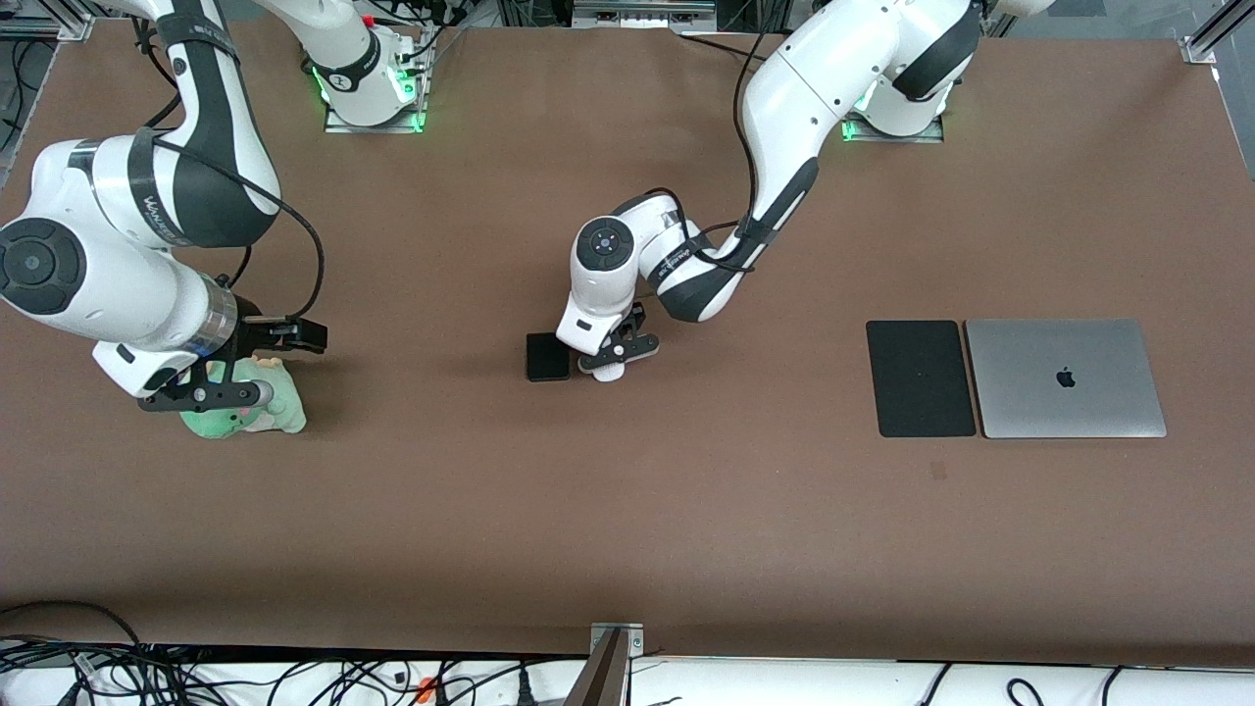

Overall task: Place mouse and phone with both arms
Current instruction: 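Grasp the white mouse with the left gripper while the right gripper approaches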

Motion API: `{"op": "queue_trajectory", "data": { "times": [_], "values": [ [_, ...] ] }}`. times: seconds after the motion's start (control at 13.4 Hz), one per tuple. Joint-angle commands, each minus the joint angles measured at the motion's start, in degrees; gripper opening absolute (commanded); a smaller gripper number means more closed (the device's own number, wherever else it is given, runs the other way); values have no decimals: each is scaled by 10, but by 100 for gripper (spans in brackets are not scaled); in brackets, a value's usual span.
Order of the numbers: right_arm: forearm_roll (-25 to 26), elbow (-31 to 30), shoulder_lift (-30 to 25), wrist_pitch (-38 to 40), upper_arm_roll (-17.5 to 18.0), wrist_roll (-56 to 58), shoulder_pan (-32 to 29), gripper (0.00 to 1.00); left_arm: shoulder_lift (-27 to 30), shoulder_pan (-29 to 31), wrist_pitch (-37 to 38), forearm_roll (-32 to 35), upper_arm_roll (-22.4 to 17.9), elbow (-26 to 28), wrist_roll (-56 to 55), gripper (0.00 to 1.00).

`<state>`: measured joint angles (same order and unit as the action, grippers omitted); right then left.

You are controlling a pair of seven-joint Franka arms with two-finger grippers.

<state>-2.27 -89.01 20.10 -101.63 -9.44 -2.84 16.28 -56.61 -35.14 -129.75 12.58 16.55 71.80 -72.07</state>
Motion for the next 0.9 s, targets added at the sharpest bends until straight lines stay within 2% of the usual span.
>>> {"op": "queue_trajectory", "data": {
  "times": [0.0, 0.07, 0.22, 0.52, 0.67, 0.82],
  "values": [
    [0, 10, 6, -4, 0, 1, 0, 100, 17, 33, 8, 16, 2, -4, 48, 26],
    [-4, 10, 6, -9, 0, -4, 1, 100, 25, 54, 13, 14, 8, 4, 86, 25],
    [-11, 10, 18, -27, 0, -15, 10, 100, 71, 102, 23, 12, 16, 55, 150, 25],
    [-33, 10, 55, -86, 0, -83, 53, 100, 175, 188, 23, 12, 21, 208, 253, 18],
    [-31, 9, 76, -128, 0, -137, 82, 100, 213, 244, 20, 10, 22, 271, 321, 23],
    [-31, 9, 106, -178, -1, -195, 117, 100, 245, 312, 19, 10, 44, 334, 383, 22]
  ]
}}
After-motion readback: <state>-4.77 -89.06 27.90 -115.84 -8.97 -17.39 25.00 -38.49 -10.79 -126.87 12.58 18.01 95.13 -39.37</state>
